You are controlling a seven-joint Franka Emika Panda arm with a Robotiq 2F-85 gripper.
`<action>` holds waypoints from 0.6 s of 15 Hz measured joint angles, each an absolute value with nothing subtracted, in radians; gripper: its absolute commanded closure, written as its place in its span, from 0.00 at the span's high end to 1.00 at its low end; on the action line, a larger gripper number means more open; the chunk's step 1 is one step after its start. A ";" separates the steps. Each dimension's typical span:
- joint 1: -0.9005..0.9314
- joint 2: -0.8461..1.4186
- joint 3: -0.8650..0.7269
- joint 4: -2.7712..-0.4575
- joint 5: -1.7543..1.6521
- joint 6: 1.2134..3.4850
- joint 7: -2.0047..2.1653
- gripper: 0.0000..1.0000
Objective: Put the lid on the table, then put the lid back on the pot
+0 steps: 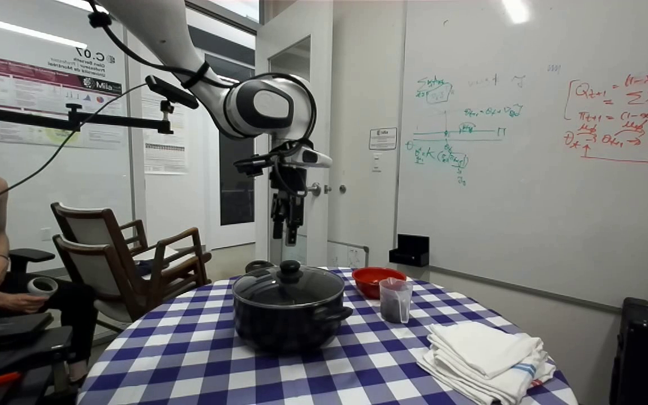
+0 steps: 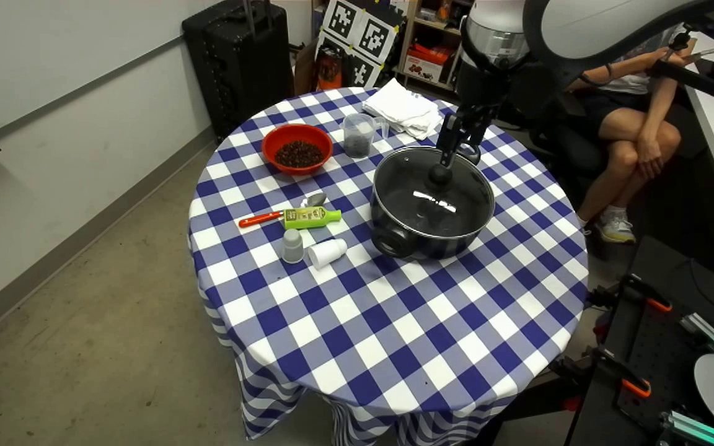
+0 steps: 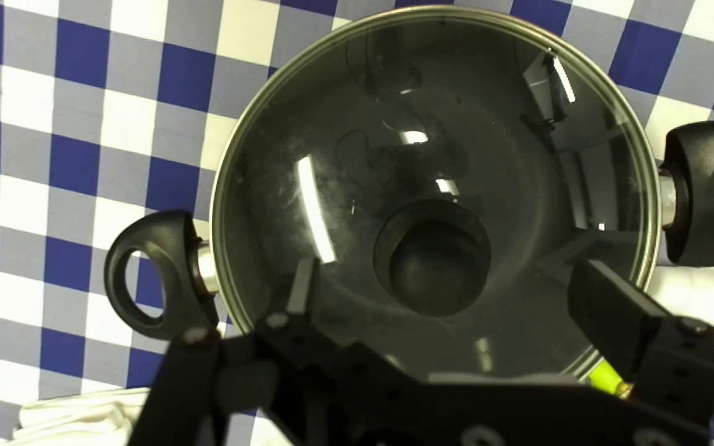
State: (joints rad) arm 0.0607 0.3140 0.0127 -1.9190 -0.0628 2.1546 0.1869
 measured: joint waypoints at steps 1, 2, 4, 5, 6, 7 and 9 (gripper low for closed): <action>0.060 0.329 0.013 -1.909 -0.061 2.145 0.187 1.00; 0.060 0.342 0.013 -1.899 -0.057 2.137 0.187 1.00; 0.058 0.366 0.013 -1.884 -0.041 2.133 0.181 1.00; 0.057 0.375 0.013 -1.878 -0.028 2.135 0.172 1.00; 0.055 0.383 0.016 -1.871 -0.010 2.138 0.156 1.00; 0.054 0.390 0.019 -1.864 0.007 2.140 0.137 1.00; 0.051 0.401 0.027 -1.853 0.036 2.141 0.104 1.00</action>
